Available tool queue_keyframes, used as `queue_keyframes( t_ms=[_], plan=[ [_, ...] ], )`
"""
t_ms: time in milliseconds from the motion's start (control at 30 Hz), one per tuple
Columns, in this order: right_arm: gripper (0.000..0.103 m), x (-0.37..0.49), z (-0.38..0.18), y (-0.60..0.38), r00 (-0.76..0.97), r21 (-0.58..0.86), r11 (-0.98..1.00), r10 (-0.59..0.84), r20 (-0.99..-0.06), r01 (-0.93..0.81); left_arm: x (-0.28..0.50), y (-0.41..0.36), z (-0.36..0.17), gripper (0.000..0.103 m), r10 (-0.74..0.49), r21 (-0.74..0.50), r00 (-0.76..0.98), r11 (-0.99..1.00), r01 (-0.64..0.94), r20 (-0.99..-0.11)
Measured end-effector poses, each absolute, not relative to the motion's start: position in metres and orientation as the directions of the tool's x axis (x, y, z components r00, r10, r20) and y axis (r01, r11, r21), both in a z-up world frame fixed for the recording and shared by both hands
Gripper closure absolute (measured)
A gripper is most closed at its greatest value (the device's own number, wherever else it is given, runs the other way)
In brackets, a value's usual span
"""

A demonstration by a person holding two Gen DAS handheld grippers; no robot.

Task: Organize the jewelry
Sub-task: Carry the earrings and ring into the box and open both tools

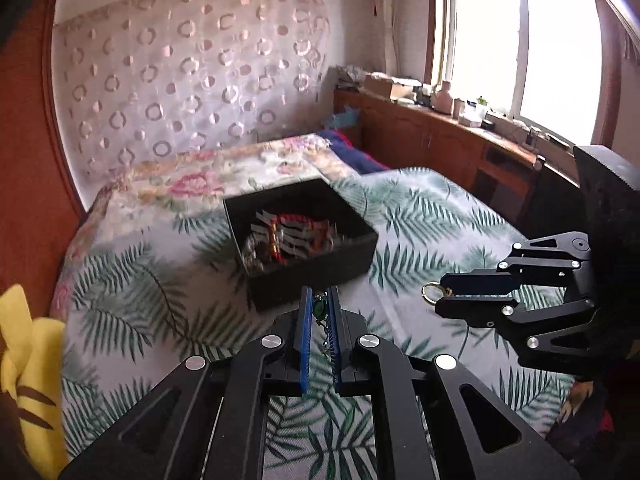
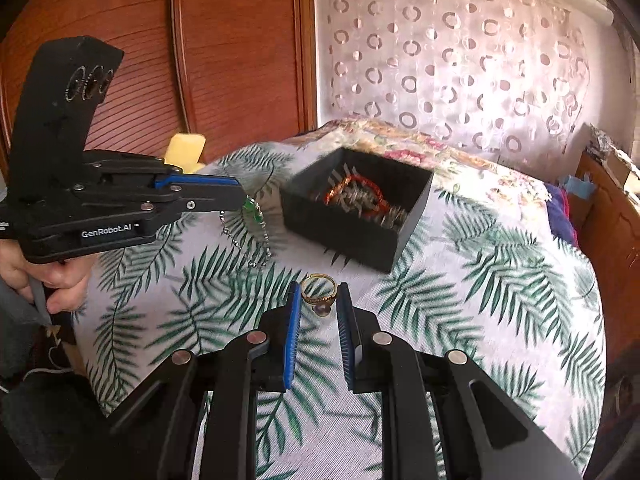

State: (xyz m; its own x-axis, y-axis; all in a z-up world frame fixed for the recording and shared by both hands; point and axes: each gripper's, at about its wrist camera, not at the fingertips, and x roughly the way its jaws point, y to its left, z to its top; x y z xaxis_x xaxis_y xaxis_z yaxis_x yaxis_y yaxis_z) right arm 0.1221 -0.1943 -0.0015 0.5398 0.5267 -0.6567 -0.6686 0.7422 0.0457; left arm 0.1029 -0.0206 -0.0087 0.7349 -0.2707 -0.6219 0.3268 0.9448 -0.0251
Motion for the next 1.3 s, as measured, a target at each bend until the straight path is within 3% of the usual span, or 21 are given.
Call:
queue_keyframes(
  t_ms=[533,1000,1133,1300],
  plan=[
    [0.083,0.199,0.022,-0.181,0.602,0.035,0.785,0.501,-0.622,-0.618,0.151,-0.033,0.048,0.096,-0.278,-0.024,0.797,0.949,0.315,-0.537],
    [0.082,0.235,-0.02,-0.161,0.549,0.082,0.792,0.489,-0.678,-0.605,0.202,-0.032,0.008,0.096,-0.217,-0.014,0.761,0.964,0.264,-0.611],
    [0.066,0.237,-0.02,-0.161,0.554,0.082,0.796,0.487,-0.675,-0.6,0.21,-0.028,0.0,0.096,-0.203,-0.014,0.752,0.968,0.249,-0.627],
    [0.065,0.231,-0.017,-0.166,0.562,0.078,0.797,0.487,-0.669,-0.599,0.213,-0.026,-0.004,0.096,-0.185,-0.009,0.754,0.973,0.231,-0.63]
  ],
)
